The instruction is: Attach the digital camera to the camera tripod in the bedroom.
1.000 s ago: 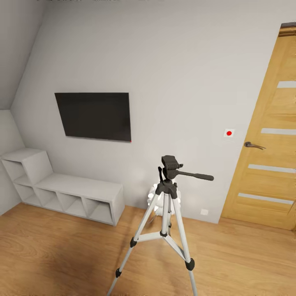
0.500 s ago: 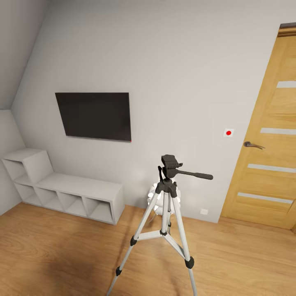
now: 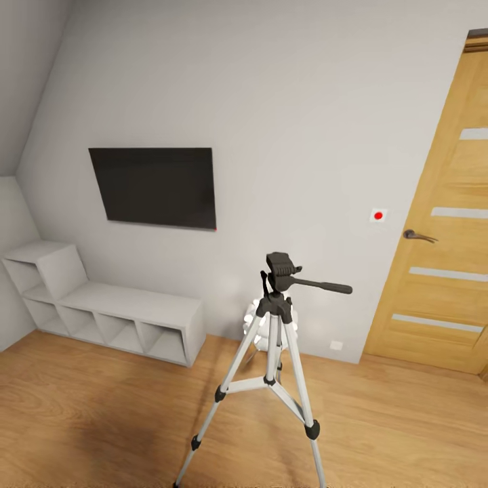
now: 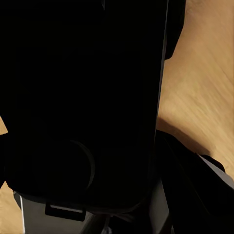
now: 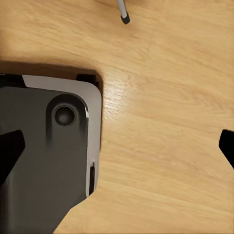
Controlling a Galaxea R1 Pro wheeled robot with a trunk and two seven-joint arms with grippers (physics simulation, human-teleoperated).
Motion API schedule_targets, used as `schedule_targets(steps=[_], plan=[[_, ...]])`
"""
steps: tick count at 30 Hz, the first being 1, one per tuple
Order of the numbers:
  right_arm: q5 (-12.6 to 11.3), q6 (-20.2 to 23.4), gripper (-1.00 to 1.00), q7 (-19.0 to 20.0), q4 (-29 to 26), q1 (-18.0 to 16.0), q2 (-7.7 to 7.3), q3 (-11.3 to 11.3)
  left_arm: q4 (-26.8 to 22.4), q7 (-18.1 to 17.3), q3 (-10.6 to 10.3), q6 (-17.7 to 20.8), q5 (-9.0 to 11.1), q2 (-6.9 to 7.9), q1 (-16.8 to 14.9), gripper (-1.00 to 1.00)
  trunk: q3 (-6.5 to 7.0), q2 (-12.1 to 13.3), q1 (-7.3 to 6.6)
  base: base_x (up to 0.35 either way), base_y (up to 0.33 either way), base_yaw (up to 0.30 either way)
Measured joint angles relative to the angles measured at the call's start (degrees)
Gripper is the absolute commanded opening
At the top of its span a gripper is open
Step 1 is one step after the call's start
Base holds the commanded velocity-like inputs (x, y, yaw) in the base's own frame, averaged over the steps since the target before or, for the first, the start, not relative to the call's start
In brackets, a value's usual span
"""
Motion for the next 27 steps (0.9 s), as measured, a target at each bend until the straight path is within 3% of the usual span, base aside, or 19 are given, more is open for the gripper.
schedule_targets(steps=[27], plan=[[0.02,0.03,1.00,0.00,0.00,0.01,0.03,0.02,0.00,0.02,0.00,0.00,0.00,0.08,0.01,-1.00,-2.45,0.02,0.00,0.000,0.000,0.000]])
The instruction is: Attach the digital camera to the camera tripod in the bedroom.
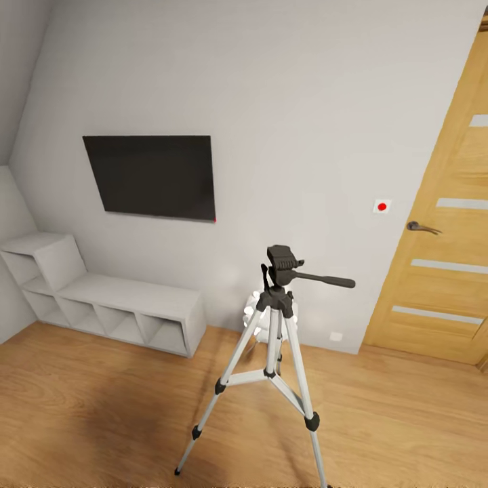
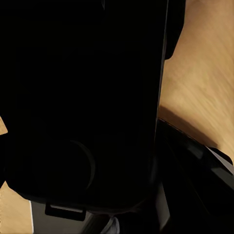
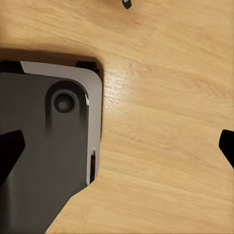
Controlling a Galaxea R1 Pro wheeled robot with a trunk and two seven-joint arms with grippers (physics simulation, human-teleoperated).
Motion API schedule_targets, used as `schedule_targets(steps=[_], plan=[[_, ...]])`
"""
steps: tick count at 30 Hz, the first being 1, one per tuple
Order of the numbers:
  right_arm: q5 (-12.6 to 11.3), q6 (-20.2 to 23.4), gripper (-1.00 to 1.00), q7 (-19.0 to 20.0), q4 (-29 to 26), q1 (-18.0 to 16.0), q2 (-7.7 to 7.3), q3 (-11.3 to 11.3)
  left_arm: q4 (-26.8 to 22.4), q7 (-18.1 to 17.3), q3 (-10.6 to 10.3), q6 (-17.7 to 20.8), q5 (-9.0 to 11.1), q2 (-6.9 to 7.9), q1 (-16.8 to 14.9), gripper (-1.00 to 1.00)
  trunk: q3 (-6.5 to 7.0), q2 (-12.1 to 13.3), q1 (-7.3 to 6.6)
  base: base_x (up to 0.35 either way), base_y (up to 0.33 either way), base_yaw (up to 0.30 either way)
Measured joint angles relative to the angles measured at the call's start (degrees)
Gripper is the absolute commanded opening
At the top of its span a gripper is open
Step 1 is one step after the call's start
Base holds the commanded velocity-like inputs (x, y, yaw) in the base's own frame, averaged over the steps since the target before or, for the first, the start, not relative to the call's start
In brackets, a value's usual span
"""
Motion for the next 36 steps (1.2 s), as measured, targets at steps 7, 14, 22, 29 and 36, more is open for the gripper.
schedule_targets(steps=[7,14,22,29,36], plan=[[0.00,-0.01,1.00,0.00,0.00,0.00,0.01,0.04,0.01,-0.01,0.00,0.00,0.00,0.01,0.00,-1.00,-0.64,0.00,0.00,0.000,0.000,0.000],[0.00,-0.01,1.00,0.00,0.00,0.00,0.01,0.06,0.01,-0.01,0.00,0.00,0.00,0.01,0.00,-1.00,-1.29,0.00,0.00,0.000,0.000,0.000],[0.00,-0.04,1.00,0.00,0.00,0.00,0.01,0.07,0.01,-0.01,0.00,0.00,0.00,0.01,0.00,-1.00,-2.02,-0.01,0.00,0.000,0.000,0.000],[0.00,-0.01,1.00,0.00,0.00,0.00,0.03,0.07,0.01,0.01,0.00,0.00,0.00,0.01,0.00,-1.00,-2.67,-0.01,0.00,0.000,0.000,0.000],[0.00,-0.01,1.00,0.00,0.00,0.00,0.09,0.07,0.01,0.03,0.00,0.00,0.00,0.01,0.00,-1.00,-3.31,-0.01,0.00,0.000,0.000,0.000]])
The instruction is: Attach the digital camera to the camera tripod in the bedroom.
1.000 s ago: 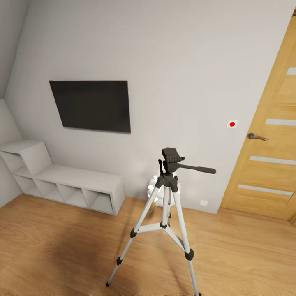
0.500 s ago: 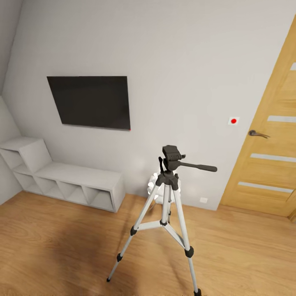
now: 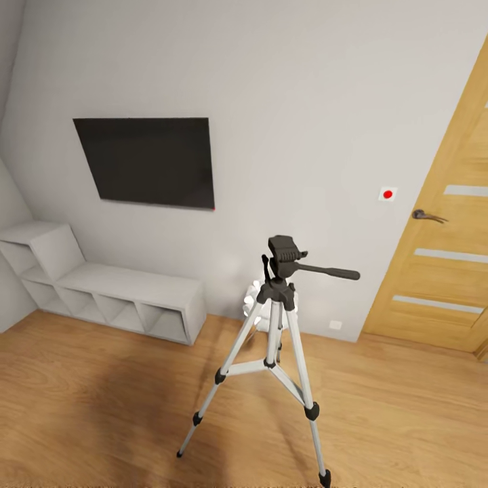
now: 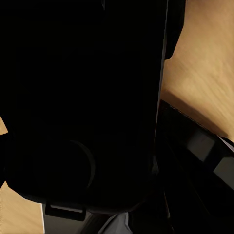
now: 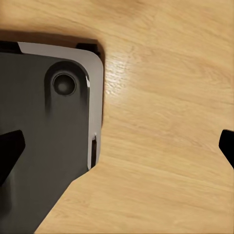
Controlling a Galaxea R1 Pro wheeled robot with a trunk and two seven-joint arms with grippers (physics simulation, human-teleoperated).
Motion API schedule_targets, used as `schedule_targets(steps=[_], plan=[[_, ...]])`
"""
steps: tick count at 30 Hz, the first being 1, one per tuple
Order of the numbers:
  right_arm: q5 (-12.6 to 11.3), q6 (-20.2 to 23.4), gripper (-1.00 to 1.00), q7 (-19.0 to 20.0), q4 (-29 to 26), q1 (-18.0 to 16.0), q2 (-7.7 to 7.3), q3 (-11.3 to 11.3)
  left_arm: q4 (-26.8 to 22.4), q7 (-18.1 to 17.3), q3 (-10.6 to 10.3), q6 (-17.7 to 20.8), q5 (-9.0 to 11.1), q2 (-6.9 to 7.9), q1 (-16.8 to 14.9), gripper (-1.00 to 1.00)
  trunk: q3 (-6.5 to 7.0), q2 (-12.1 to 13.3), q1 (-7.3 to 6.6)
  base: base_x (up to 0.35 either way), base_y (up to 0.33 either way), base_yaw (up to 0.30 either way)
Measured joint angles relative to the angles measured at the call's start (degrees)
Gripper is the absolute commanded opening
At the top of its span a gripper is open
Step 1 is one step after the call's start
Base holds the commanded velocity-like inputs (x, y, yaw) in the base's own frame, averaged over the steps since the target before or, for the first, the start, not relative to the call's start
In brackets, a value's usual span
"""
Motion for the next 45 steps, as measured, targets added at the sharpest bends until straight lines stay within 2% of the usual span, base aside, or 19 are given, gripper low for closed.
schedule_targets(steps=[45], plan=[[0.00,-0.06,1.00,0.00,0.00,0.00,-0.07,0.00,0.00,0.02,0.00,0.00,0.00,0.00,0.00,-1.00,-4.13,-0.01,0.00,0.000,0.000,0.000]])
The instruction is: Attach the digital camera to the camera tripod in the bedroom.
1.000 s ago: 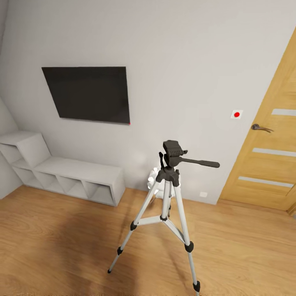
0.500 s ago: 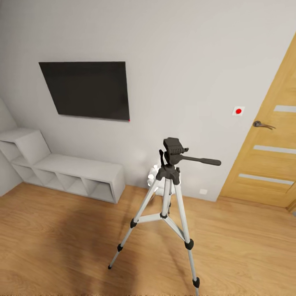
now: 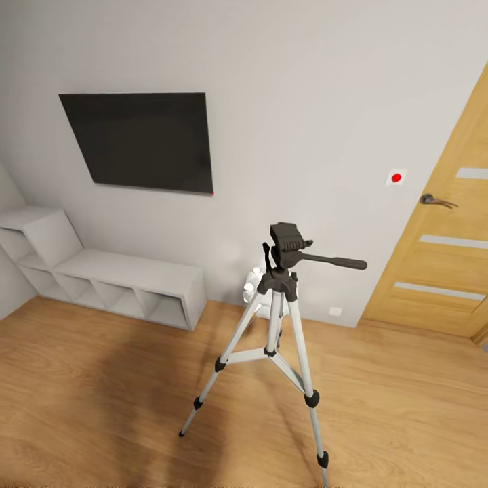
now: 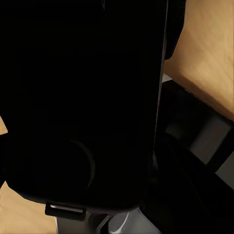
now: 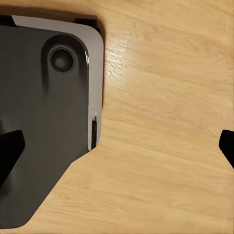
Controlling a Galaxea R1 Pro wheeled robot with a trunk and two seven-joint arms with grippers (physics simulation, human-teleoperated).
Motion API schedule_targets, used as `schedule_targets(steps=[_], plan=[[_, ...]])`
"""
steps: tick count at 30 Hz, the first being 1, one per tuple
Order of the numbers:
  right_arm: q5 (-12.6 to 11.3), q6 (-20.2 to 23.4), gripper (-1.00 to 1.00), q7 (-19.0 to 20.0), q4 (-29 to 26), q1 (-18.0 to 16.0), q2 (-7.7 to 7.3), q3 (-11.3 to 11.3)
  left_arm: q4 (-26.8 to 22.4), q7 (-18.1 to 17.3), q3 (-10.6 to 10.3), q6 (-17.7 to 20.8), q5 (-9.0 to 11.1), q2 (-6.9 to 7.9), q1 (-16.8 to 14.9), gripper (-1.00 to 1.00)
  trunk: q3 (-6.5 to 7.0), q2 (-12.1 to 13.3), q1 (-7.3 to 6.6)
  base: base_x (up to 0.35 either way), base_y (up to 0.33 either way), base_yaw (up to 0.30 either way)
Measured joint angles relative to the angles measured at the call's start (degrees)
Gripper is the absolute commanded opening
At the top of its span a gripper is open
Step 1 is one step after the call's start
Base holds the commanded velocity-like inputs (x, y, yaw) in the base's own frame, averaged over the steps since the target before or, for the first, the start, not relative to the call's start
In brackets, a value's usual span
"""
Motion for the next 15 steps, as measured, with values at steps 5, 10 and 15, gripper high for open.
schedule_targets(steps=[5,10,15], plan=[[0.00,0.01,1.00,0.00,0.00,0.00,-0.01,0.00,0.00,0.00,0.00,0.00,0.00,0.00,0.00,-1.00,-0.46,0.00,0.00,0.000,0.000,0.000],[0.00,0.01,1.00,0.00,0.00,0.00,-0.01,0.00,0.00,0.00,0.00,0.00,0.00,0.00,0.00,-1.00,-0.91,0.00,0.00,0.000,0.000,0.000],[0.00,0.04,1.00,0.00,0.00,0.00,0.02,0.00,0.00,-0.01,0.00,0.00,0.00,0.00,0.00,-1.00,-1.36,0.00,0.00,0.000,0.000,0.000]])
